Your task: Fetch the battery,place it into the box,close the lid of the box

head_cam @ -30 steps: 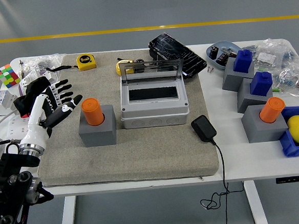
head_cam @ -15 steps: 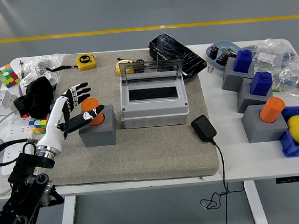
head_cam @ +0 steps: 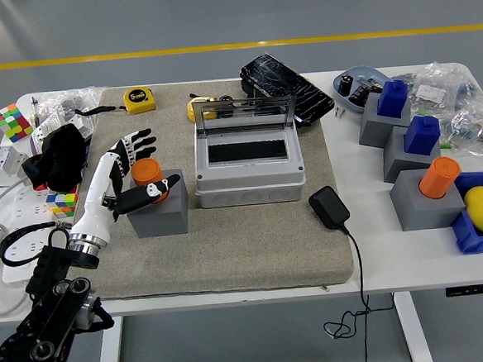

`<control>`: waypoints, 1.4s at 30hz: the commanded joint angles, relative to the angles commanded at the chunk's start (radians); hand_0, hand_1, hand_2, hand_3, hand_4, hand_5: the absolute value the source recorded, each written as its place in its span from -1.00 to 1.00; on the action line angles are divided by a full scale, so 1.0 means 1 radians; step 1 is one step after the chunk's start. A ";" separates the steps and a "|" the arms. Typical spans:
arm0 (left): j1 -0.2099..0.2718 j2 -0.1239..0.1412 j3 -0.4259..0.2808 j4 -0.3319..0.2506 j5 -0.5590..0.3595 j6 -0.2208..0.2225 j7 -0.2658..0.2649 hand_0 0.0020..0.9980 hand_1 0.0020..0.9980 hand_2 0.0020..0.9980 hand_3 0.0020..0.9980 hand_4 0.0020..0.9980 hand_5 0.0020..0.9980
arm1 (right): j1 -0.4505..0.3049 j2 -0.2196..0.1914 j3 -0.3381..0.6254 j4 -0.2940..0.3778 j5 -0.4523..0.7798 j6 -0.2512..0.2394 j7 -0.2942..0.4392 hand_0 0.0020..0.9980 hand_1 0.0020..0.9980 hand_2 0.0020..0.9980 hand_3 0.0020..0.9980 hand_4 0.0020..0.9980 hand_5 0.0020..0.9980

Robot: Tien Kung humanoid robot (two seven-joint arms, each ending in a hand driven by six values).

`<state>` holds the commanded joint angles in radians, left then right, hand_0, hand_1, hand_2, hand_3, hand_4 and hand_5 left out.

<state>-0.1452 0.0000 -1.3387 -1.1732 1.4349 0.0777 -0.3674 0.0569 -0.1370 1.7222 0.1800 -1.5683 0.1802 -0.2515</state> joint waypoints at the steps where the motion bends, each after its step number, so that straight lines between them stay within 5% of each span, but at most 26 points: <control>1: -0.002 0.000 0.002 0.004 -0.006 0.000 -0.005 0.28 0.35 0.38 0.54 1.00 -0.96 | 0.000 0.000 -0.001 0.000 0.002 0.001 0.000 0.79 0.72 0.72 0.74 1.00 0.37; 3: -0.006 0.000 0.005 0.010 -0.018 0.000 -0.013 0.28 0.35 0.38 0.54 1.00 -0.96 | 0.000 0.000 -0.003 0.000 0.005 0.001 -0.001 0.79 0.72 0.72 0.74 1.00 0.37; 4: -0.008 0.000 0.008 0.015 -0.025 -0.002 -0.015 -0.16 0.11 0.05 0.34 1.00 -1.00 | 0.000 0.001 -0.003 0.000 0.007 0.001 -0.002 0.79 0.70 0.71 0.71 1.00 0.36; 9: -0.014 0.000 0.028 0.037 -0.066 -0.003 -0.033 -0.16 0.11 0.05 0.34 1.00 -1.00 | 0.000 0.002 -0.003 0.000 0.012 -0.004 0.000 0.79 0.70 0.71 0.71 1.00 0.36; 10: -0.017 0.000 0.033 0.043 -0.075 -0.005 -0.034 -0.33 -0.09 -0.11 0.12 0.95 -1.00 | 0.000 0.002 -0.003 0.000 0.011 -0.005 -0.001 0.77 0.69 0.69 0.74 1.00 0.35; 21: -0.033 0.000 0.069 0.077 -0.150 -0.012 -0.062 -0.50 -0.26 -0.24 -0.07 0.83 -1.00 | -0.001 0.002 -0.013 0.000 0.017 -0.007 -0.001 0.76 0.67 0.69 0.74 1.00 0.33; 22: -0.034 0.000 0.071 0.079 -0.155 -0.012 -0.065 -0.73 -0.53 -0.37 -0.26 0.68 -1.00 | -0.001 0.002 -0.015 0.000 0.018 -0.008 -0.001 0.75 0.65 0.67 0.73 1.00 0.33; 33: -0.066 0.000 0.099 0.117 -0.206 -0.001 -0.130 -0.82 -0.73 -0.55 -0.46 0.47 -1.00 | 0.000 0.003 -0.013 0.000 0.011 -0.020 0.012 0.73 0.64 0.66 0.72 1.00 0.31; 42: -0.072 0.000 0.123 0.045 -0.140 -0.001 -0.120 -0.83 -0.77 -0.61 -0.51 0.41 -1.00 | -0.002 0.004 -0.014 0.000 0.011 -0.026 0.020 0.70 0.58 0.61 0.69 1.00 0.28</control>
<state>-0.2168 0.0000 -1.2157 -1.1284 1.2949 0.0771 -0.4876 0.0549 -0.1327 1.7081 0.1800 -1.5573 0.1544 -0.2320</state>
